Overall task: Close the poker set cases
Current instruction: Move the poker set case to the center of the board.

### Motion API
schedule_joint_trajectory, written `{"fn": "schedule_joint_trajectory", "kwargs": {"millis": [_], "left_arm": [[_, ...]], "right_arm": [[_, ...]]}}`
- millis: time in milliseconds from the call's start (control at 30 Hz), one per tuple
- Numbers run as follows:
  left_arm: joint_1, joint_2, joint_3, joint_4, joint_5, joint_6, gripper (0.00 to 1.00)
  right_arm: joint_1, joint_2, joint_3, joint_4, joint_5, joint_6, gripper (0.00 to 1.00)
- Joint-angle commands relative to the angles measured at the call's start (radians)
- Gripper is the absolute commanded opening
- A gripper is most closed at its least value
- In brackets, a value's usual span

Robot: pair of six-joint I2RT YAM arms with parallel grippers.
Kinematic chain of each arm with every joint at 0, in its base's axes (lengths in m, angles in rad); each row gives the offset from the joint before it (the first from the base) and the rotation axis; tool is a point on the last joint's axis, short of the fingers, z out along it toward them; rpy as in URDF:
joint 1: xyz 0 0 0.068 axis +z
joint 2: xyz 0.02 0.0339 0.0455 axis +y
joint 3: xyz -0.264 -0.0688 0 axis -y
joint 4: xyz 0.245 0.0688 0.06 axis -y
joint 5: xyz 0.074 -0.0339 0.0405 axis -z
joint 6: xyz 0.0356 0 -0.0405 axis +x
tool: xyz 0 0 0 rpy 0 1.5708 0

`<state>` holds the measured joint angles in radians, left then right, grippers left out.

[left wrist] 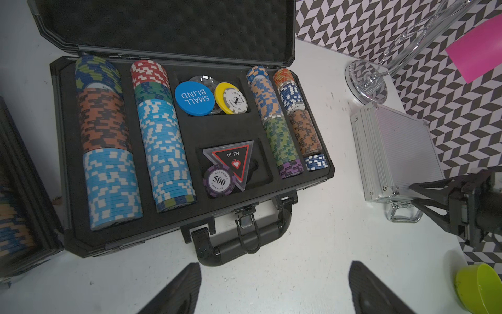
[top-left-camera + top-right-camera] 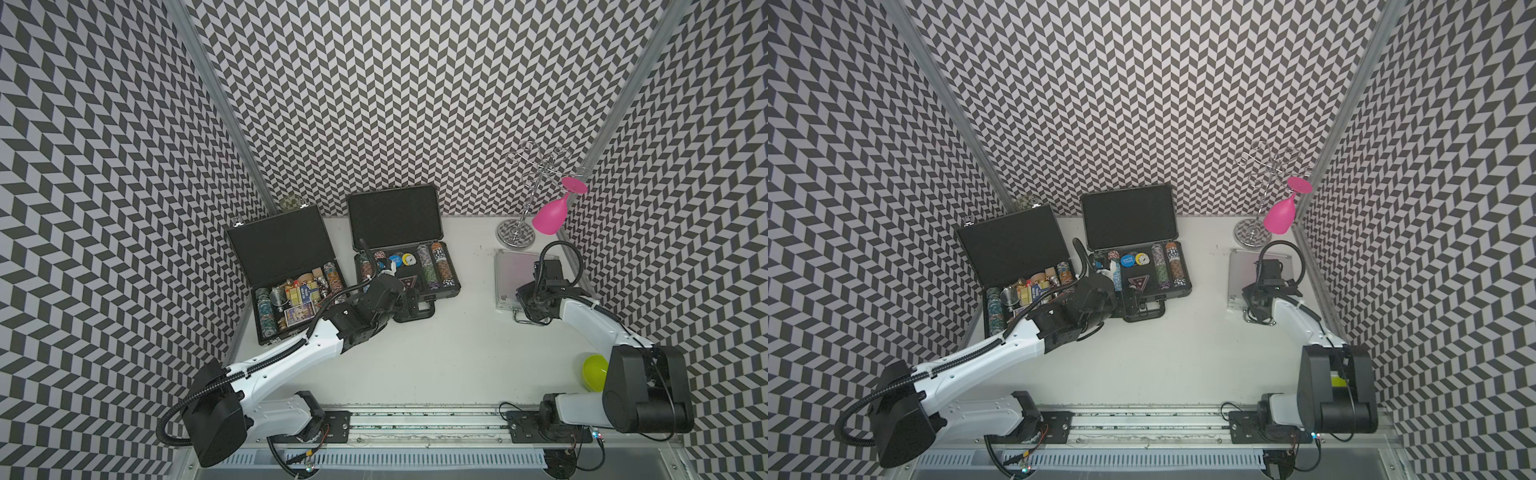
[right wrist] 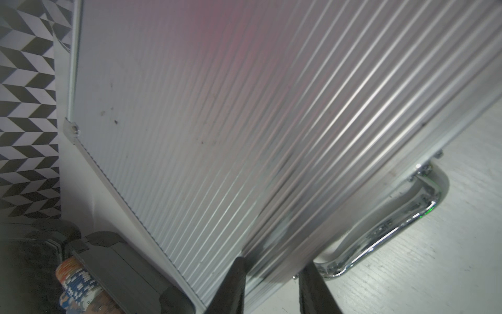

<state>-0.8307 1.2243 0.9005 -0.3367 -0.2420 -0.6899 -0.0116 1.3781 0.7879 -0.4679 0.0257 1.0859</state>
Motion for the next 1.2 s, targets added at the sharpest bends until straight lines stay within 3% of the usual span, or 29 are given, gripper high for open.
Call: {"fn": "schedule_joint_trajectory", "kwargs": {"millis": [0,367,833,1033,1167], "left_arm": [[0.006,0.009,0.035,-0.001,-0.022,0.010,0.88],[0.020,-0.003,0.032,-0.007,-0.021,0.015,0.88],[0.057,-0.043,0.022,-0.052,-0.040,0.018,0.88],[0.141,-0.034,0.036,-0.087,-0.027,0.016,0.88],[0.213,-0.001,0.078,-0.123,-0.007,0.009,0.86]], "right_arm": [[-0.028,0.030,-0.049,0.002,0.056,-0.059,0.33],[-0.135,0.040,-0.012,-0.037,0.096,-0.162,0.33],[-0.195,0.023,0.018,-0.041,0.087,-0.282,0.31],[-0.145,-0.072,0.064,-0.061,0.071,-0.291,0.32],[0.001,-0.114,0.154,-0.084,0.147,-0.302,0.31]]}}
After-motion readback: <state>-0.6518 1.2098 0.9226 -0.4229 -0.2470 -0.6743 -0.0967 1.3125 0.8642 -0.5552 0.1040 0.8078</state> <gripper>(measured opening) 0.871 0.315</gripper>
